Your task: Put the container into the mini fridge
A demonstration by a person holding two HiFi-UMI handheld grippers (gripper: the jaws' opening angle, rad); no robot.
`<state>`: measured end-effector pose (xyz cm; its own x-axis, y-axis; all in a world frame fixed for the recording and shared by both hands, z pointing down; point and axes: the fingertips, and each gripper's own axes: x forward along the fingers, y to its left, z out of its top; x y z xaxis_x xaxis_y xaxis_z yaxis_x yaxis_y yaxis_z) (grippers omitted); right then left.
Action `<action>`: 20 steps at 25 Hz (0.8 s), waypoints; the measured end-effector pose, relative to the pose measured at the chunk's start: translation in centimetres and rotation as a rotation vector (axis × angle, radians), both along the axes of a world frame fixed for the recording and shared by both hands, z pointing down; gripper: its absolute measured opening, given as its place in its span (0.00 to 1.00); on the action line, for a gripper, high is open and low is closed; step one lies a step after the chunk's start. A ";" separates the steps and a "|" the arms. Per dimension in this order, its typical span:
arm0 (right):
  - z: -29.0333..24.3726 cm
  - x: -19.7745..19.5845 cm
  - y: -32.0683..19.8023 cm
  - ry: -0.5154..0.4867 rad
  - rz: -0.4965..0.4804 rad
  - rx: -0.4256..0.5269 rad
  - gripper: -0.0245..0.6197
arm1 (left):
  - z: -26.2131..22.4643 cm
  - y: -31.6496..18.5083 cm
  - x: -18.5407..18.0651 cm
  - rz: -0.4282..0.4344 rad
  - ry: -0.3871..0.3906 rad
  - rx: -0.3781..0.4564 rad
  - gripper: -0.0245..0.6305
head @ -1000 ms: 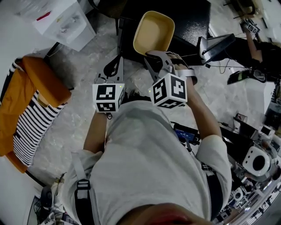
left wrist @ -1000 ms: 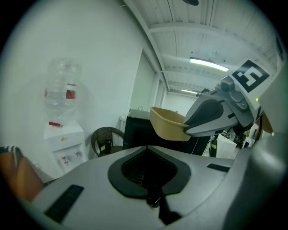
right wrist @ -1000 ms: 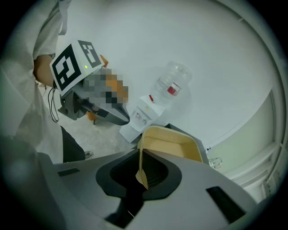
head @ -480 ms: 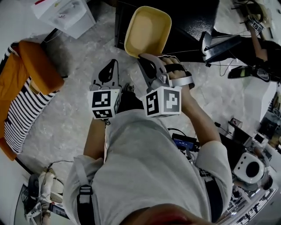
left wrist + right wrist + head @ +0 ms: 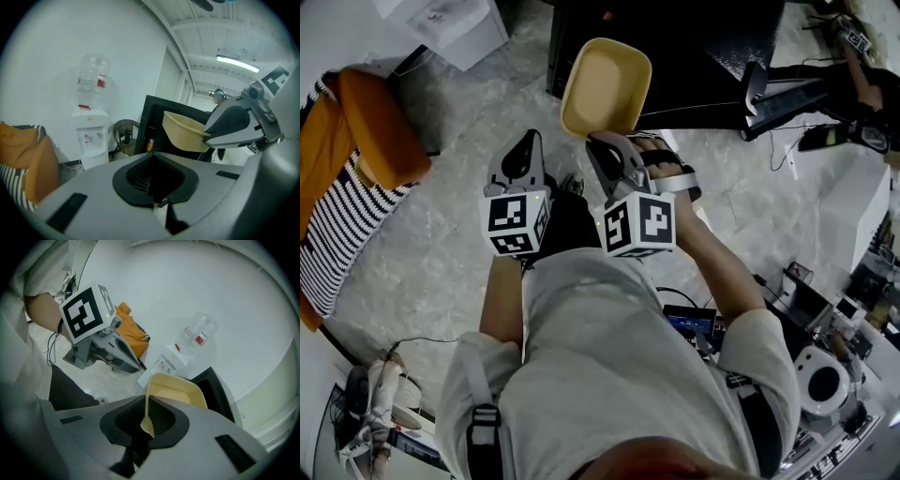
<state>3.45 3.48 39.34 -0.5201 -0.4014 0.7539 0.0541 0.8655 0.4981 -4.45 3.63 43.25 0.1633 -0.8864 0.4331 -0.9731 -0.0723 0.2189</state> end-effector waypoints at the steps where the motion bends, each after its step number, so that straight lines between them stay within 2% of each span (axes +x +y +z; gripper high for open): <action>1: 0.5 0.1 0.3 -0.003 0.003 -0.011 0.12 | 0.3 0.3 0.1 -0.006 0.001 0.003 0.05; 6: 2.9 -0.5 0.9 -0.031 0.010 -0.065 0.12 | 0.9 1.0 0.8 0.020 -0.067 0.051 0.05; 11: 4.9 -2.9 1.4 -0.025 0.047 -0.104 0.12 | 1.4 2.7 -2.0 -0.002 0.006 0.079 0.05; 14: 6.5 -3.2 1.2 -0.015 0.105 -0.157 0.12 | 2.5 2.5 -3.2 0.009 0.017 0.091 0.06; 16: 7.8 -3.7 1.0 -0.007 0.145 -0.186 0.12 | 3.2 2.0 -4.4 0.035 0.024 0.108 0.05; 20: 9.4 -4.6 0.0 0.027 0.213 -0.170 0.12 | 5.5 0.6 -5.8 0.136 0.023 0.131 0.06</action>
<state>-1.20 3.44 48.74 -0.4163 -0.3660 0.8323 -0.1274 0.9298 0.3452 -10.26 4.25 48.78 0.2936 -0.9041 0.3104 -0.9474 -0.2318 0.2208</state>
